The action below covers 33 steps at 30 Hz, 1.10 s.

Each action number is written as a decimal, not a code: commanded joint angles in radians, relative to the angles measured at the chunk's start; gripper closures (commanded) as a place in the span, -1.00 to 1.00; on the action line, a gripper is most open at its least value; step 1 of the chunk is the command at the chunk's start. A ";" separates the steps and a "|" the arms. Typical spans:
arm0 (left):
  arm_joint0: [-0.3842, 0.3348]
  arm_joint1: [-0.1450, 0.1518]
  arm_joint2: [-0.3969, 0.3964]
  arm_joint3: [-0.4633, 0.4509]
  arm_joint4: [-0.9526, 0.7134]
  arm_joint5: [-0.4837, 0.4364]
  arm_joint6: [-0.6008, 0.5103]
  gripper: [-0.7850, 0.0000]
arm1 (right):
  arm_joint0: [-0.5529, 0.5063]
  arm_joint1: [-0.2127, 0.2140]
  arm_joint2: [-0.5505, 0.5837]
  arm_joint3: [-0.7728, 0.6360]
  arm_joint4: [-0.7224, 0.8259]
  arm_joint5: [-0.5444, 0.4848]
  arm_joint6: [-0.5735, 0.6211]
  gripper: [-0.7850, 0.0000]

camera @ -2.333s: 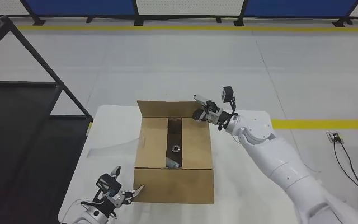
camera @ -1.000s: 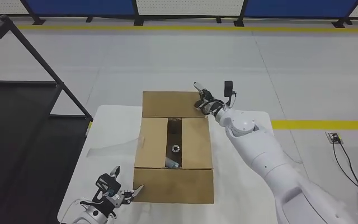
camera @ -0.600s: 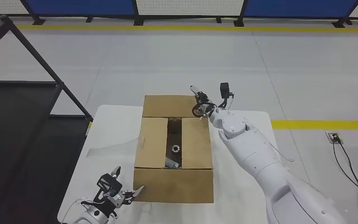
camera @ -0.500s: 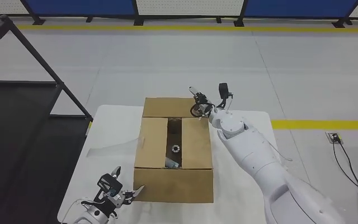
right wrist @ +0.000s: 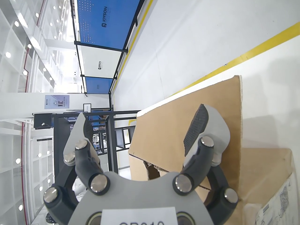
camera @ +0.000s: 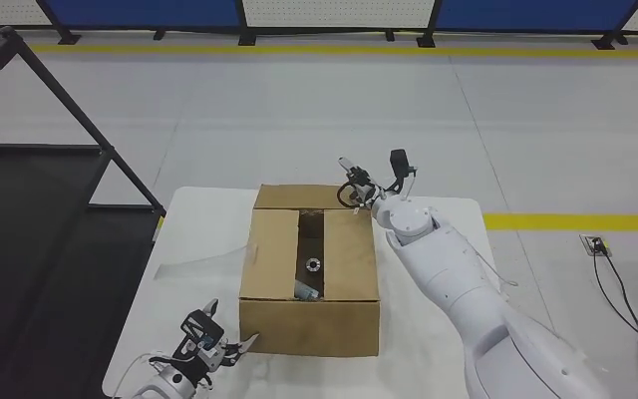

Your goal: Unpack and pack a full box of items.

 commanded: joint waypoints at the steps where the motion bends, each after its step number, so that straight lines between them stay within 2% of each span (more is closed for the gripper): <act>1: -0.002 0.000 0.004 0.003 0.002 0.001 -0.003 -1.00 | 0.002 -0.002 0.004 0.004 -0.007 0.015 0.007 -1.00; 10: -0.012 0.001 0.017 0.009 0.011 0.005 -0.011 -1.00 | 0.011 -0.006 0.031 0.021 -0.027 0.032 0.002 -1.00; 16: -0.012 0.002 0.018 -0.008 0.017 0.000 -0.015 -1.00 | 0.012 0.004 0.078 0.018 0.015 -0.060 0.038 -1.00; 22: 0.032 0.006 -0.043 -0.065 -0.050 0.004 0.024 -1.00 | 0.008 0.020 0.131 -0.016 0.077 -0.161 0.217 -1.00; 28: 0.065 0.005 -0.102 -0.090 -0.098 0.073 0.034 -1.00 | -0.001 0.030 0.148 -0.065 0.075 -0.173 0.468 -1.00; 31: 0.070 0.002 -0.120 -0.088 -0.138 0.113 0.027 -1.00 | -0.003 0.032 0.148 -0.072 0.055 -0.180 0.486 -1.00; 33: 0.069 0.002 -0.127 -0.085 -0.105 0.157 0.008 -1.00 | -0.003 0.032 0.148 -0.072 0.055 -0.180 0.486 -1.00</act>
